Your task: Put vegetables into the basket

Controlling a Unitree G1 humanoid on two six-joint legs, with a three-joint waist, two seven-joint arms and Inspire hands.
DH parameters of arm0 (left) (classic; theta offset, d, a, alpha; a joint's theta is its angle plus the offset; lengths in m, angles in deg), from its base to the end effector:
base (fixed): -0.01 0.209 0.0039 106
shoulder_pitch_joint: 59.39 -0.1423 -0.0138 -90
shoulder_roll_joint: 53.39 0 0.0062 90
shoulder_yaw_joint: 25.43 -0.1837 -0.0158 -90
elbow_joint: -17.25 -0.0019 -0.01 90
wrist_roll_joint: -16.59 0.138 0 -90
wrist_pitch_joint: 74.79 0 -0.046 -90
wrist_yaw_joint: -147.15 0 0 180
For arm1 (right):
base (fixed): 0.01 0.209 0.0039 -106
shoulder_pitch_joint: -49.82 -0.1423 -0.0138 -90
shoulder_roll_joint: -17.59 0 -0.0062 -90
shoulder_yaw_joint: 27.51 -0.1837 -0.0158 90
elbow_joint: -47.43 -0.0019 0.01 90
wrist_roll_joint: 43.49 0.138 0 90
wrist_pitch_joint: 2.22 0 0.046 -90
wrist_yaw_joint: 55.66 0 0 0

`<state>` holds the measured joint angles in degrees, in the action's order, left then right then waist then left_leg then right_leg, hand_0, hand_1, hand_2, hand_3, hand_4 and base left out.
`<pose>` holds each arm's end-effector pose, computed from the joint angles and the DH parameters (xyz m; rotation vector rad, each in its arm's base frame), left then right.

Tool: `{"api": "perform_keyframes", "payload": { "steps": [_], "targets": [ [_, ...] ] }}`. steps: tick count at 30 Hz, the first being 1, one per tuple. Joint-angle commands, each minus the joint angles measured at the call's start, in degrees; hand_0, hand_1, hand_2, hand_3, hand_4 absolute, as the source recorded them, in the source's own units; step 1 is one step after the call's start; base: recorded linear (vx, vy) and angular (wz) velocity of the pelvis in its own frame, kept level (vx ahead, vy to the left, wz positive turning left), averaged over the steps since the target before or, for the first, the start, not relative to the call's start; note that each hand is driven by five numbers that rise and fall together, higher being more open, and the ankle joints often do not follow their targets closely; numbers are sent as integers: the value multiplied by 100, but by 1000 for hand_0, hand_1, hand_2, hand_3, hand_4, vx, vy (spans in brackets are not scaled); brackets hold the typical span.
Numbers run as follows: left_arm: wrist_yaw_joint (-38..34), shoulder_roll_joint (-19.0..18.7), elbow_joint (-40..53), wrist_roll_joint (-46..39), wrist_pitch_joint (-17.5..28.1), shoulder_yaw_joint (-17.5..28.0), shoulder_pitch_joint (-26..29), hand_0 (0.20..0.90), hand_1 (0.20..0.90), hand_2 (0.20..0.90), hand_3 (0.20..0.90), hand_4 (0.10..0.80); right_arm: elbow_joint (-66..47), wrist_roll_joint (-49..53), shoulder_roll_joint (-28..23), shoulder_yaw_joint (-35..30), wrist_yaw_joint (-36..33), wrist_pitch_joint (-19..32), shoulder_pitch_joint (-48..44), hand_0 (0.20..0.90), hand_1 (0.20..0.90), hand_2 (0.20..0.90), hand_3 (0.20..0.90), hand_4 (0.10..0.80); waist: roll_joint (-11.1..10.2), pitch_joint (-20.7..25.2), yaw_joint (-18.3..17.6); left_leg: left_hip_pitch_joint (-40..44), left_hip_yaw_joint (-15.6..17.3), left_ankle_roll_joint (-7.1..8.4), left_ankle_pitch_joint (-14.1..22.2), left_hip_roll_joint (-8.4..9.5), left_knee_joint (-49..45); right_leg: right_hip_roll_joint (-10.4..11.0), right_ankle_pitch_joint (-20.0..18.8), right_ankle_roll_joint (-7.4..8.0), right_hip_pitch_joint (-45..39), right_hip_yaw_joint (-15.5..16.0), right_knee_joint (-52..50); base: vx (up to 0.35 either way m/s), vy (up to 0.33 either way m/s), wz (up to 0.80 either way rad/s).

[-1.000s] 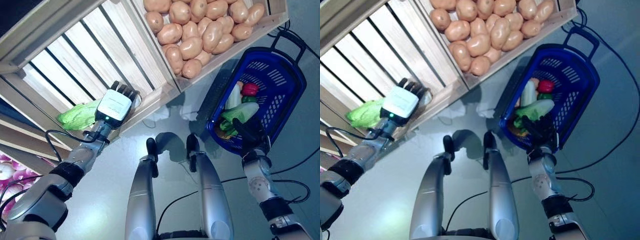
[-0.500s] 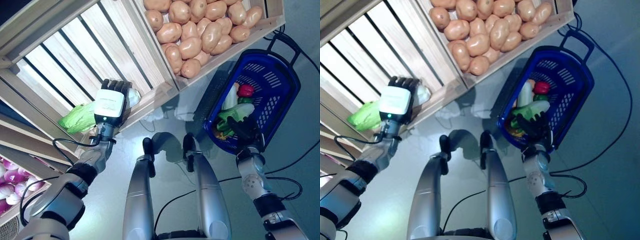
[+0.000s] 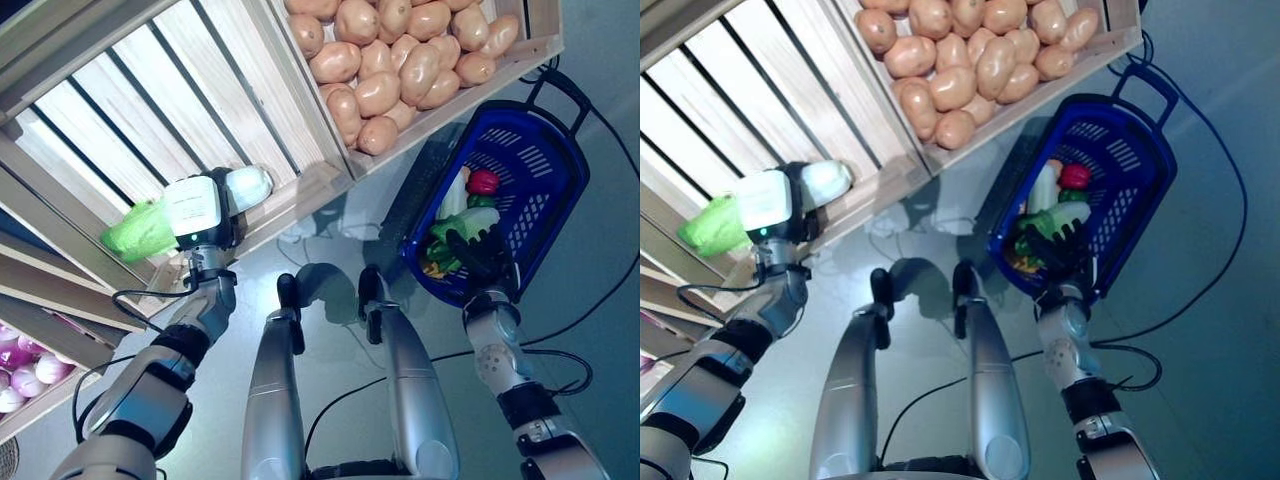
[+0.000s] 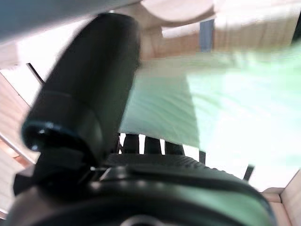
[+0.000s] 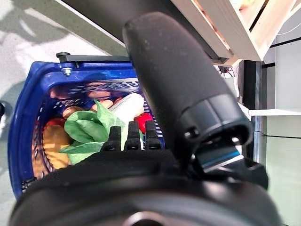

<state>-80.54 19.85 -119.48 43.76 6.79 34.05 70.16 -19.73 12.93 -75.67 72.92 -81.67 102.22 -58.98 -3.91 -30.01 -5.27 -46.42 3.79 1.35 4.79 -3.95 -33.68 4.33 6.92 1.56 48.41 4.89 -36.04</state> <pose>0.3113 0.2297 0.0747 1.3714 -0.2559 0.5704 0.2636 -0.1908 0.0566 0.6015 0.0427 -0.4369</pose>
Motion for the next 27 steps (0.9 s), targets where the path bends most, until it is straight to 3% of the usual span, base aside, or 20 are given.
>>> {"api": "perform_keyframes", "payload": {
  "steps": [1,9,17,23,27],
  "targets": [
    [-446,-164,60,14,-2,358,363,300,300,300,300,400,-518,-336,-154,-71,-198,528,50,900,900,900,900,800,-48,21,52,115,96,-45,-136,155,314,-21,-445,132,-310,18,375,0,0,0],
    [-557,-222,55,111,214,371,357,300,300,300,300,400,-535,-347,-186,-95,-183,539,42,900,900,900,900,800,-31,21,40,276,114,-62,-106,186,367,-37,-437,127,-459,6,439,-1,8,0],
    [-990,-345,486,226,925,552,135,300,300,300,300,400,-555,-347,-155,-85,1,402,239,900,900,900,900,800,17,21,81,897,71,-16,-192,226,766,-16,-497,178,-1057,-10,846,0,25,0],
    [-1216,-351,1148,357,1463,815,-366,300,300,300,300,400,-683,-357,-61,-109,213,349,591,900,900,900,900,800,61,22,194,1729,-23,-21,-329,377,1367,96,-632,232,-1906,116,1507,6,6,2],
    [-1337,-280,1881,275,2012,1162,-1183,300,300,300,300,400,-857,-546,32,-148,319,288,1043,900,900,900,900,800,114,363,333,2346,-135,-9,-465,481,1994,248,-748,312,-2570,330,2141,66,13,4]
  ]
}}
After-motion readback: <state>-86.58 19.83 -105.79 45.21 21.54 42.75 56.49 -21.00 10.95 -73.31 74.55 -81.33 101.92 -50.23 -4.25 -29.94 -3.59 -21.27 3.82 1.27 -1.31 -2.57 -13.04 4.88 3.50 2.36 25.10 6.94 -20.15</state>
